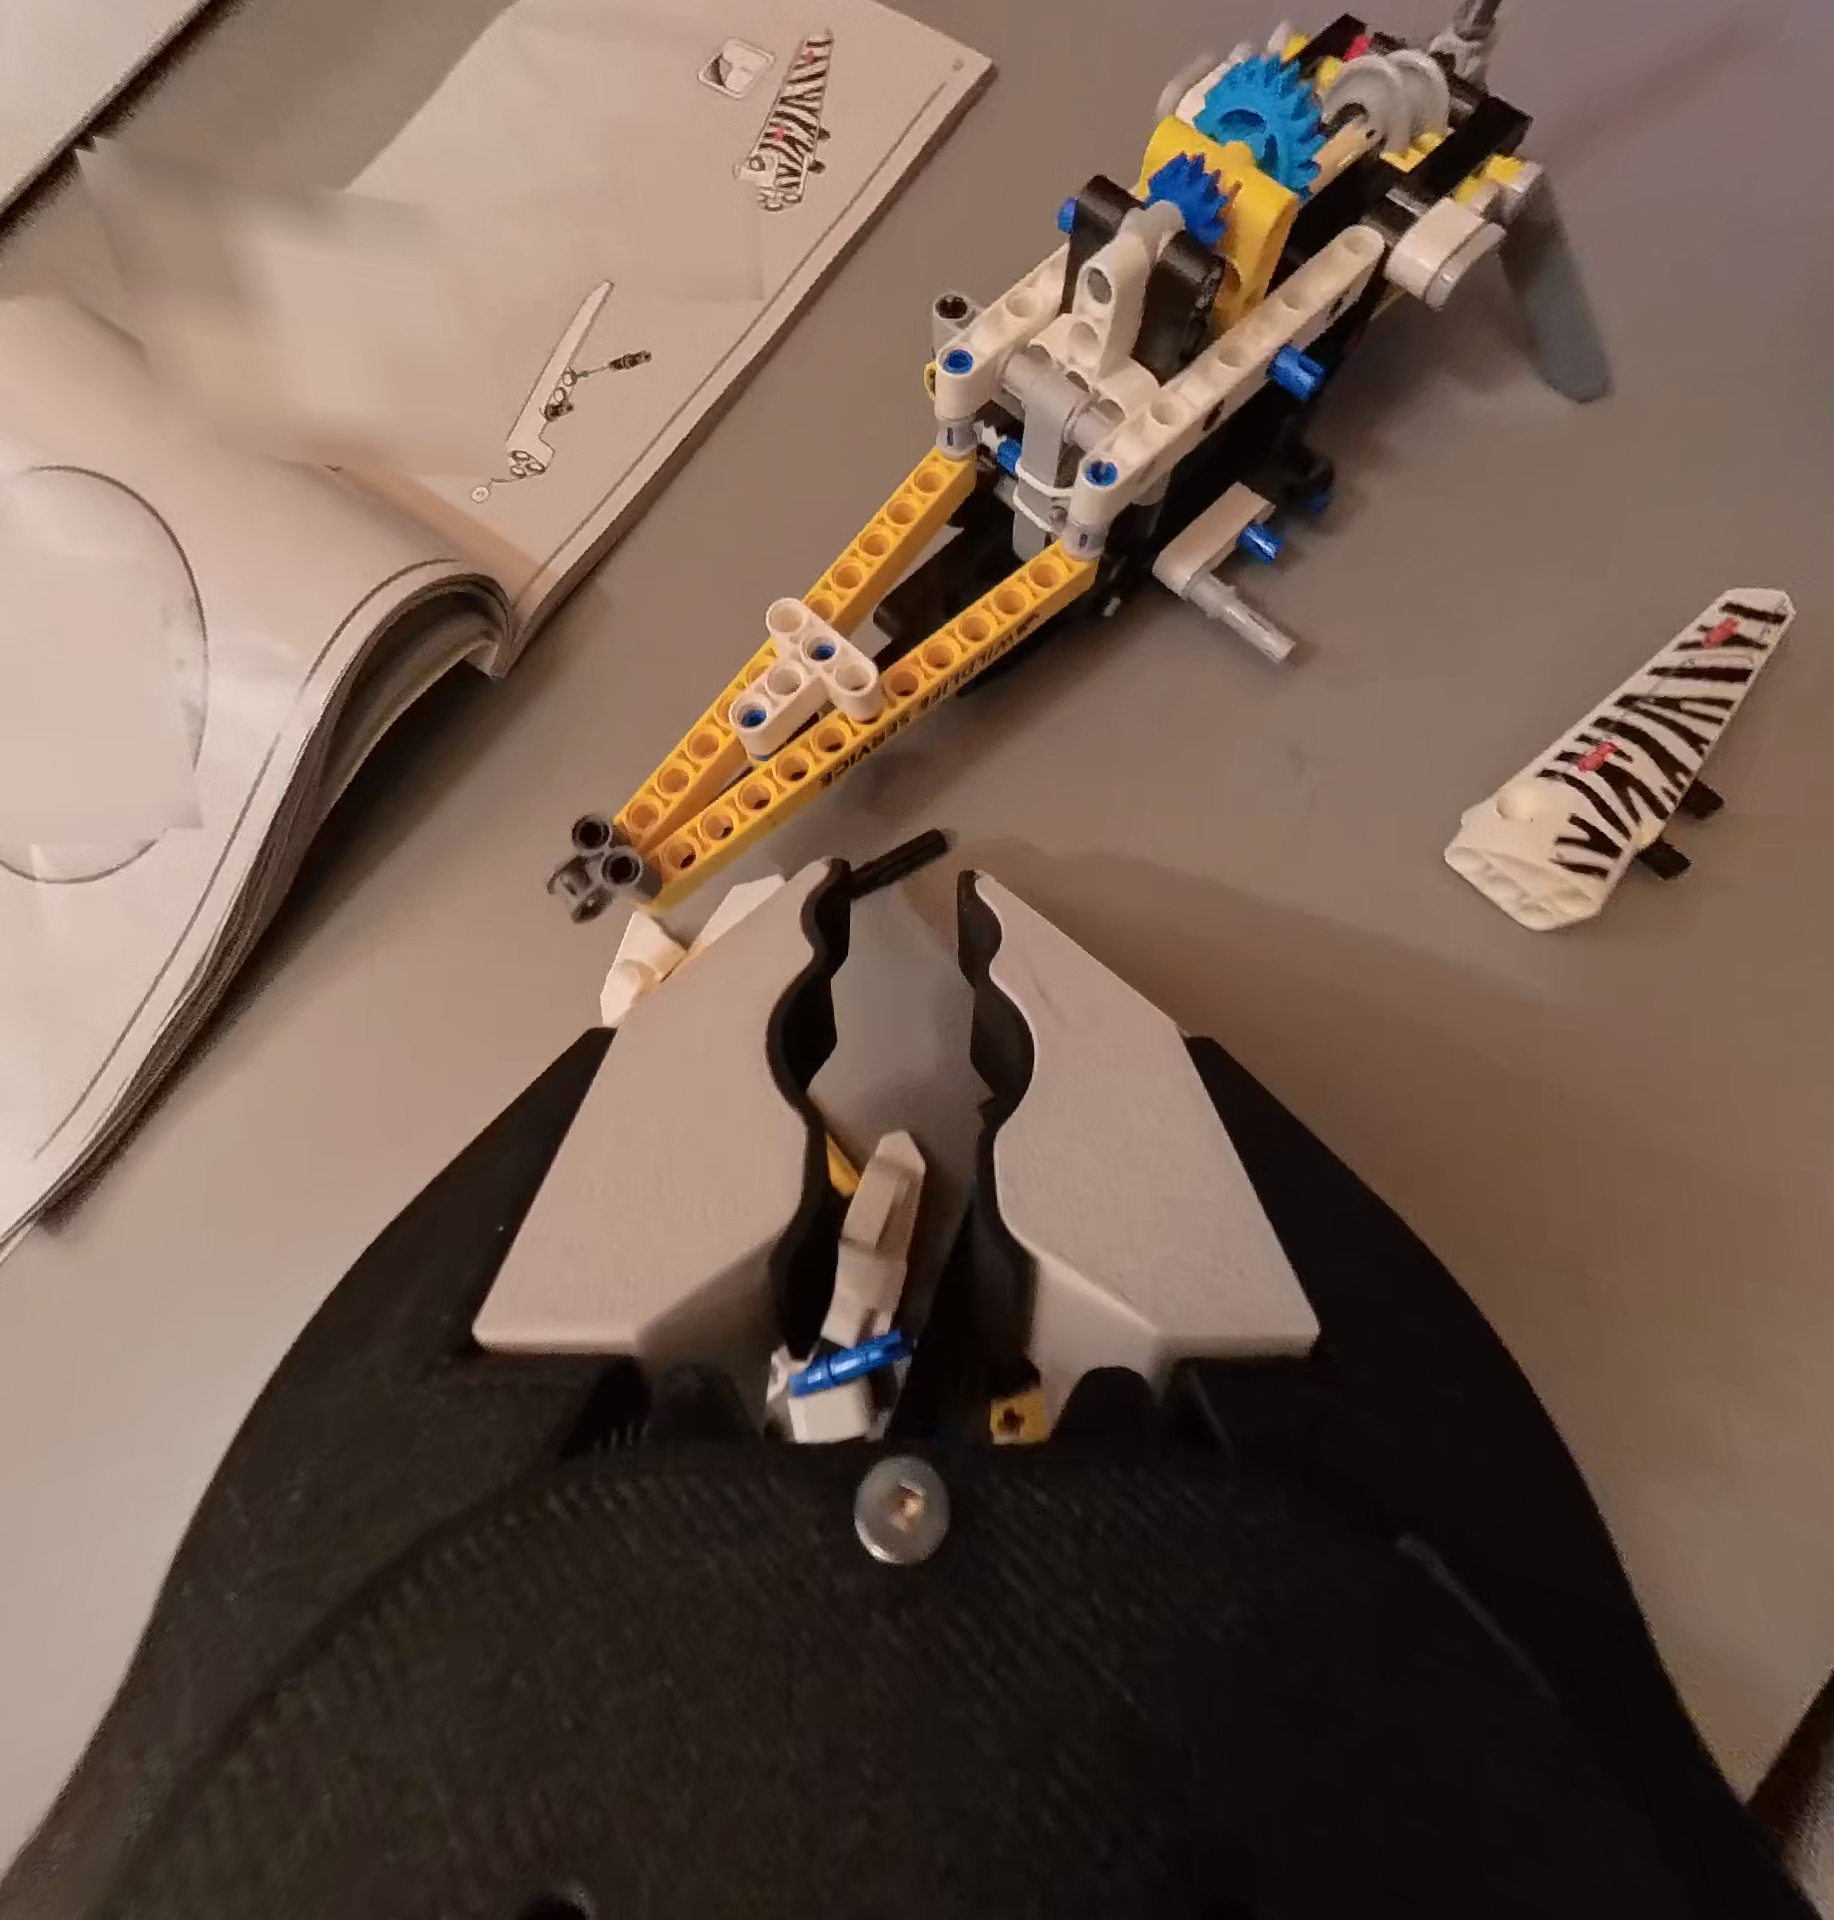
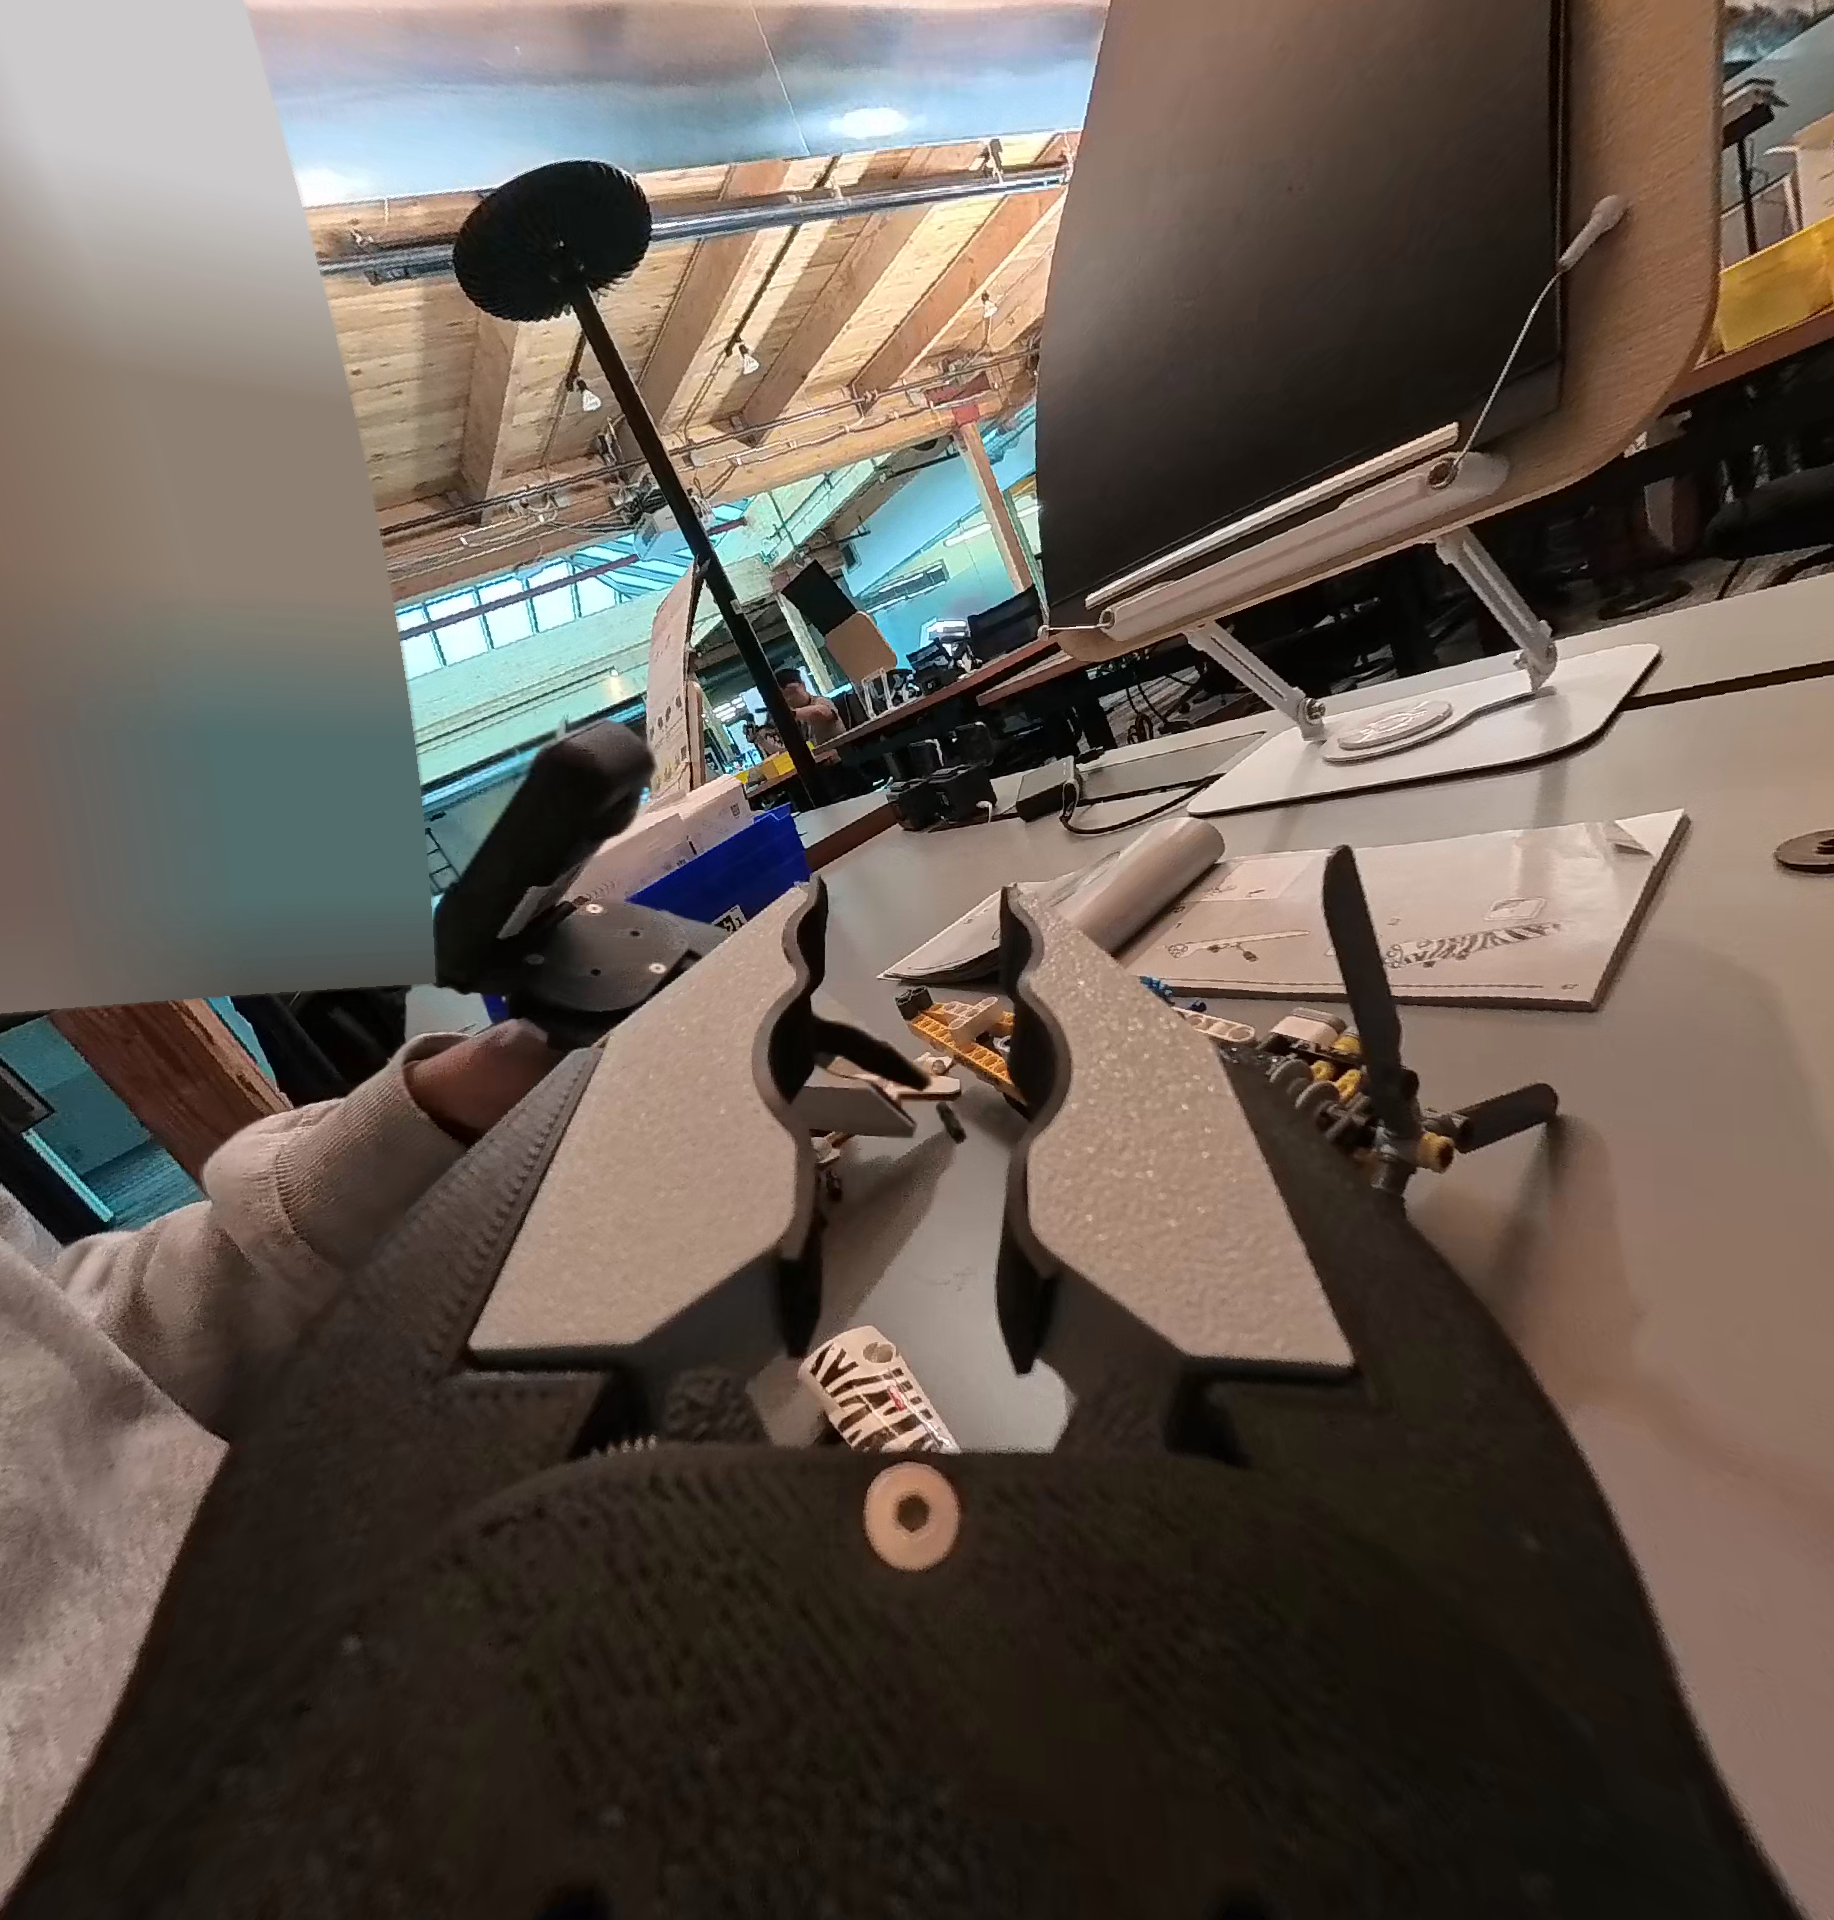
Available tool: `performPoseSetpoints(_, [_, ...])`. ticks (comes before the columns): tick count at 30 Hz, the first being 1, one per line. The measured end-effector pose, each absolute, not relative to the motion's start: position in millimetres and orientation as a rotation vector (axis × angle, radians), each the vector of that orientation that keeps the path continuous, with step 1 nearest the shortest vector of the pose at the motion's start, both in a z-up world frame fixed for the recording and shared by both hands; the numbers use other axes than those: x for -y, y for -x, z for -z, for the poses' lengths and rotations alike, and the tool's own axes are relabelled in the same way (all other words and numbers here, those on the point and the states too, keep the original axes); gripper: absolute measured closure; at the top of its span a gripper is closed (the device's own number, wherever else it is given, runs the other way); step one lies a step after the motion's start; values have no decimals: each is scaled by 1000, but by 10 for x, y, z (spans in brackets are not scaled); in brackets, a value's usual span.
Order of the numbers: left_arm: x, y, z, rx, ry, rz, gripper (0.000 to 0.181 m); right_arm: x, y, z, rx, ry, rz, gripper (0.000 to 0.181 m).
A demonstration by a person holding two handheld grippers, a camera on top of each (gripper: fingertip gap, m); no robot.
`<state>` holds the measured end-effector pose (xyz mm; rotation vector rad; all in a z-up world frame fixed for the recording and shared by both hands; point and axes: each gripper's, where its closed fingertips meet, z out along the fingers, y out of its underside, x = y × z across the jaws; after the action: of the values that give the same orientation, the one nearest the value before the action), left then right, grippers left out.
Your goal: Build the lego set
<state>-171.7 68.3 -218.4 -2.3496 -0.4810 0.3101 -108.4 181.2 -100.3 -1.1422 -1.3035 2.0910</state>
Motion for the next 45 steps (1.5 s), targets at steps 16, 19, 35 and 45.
performPoseSetpoints(16, [-652,1746,2299,527,2425,-229,177,-1832,1085,1004,1293,1152,-2107,150])
performPoseSetpoints(19, [-576,1756,2293,542,2436,-246,177,-1835,1086,1003,1290,1154,-2110,150])
performPoseSetpoints(35, [-2,1777,2247,685,2467,-277,176,-1837,1086,1004,1288,1159,-2116,150])
performPoseSetpoints(45, [147,1882,2070,744,2398,-348,169,-1839,1083,1002,1285,1159,-2119,149])
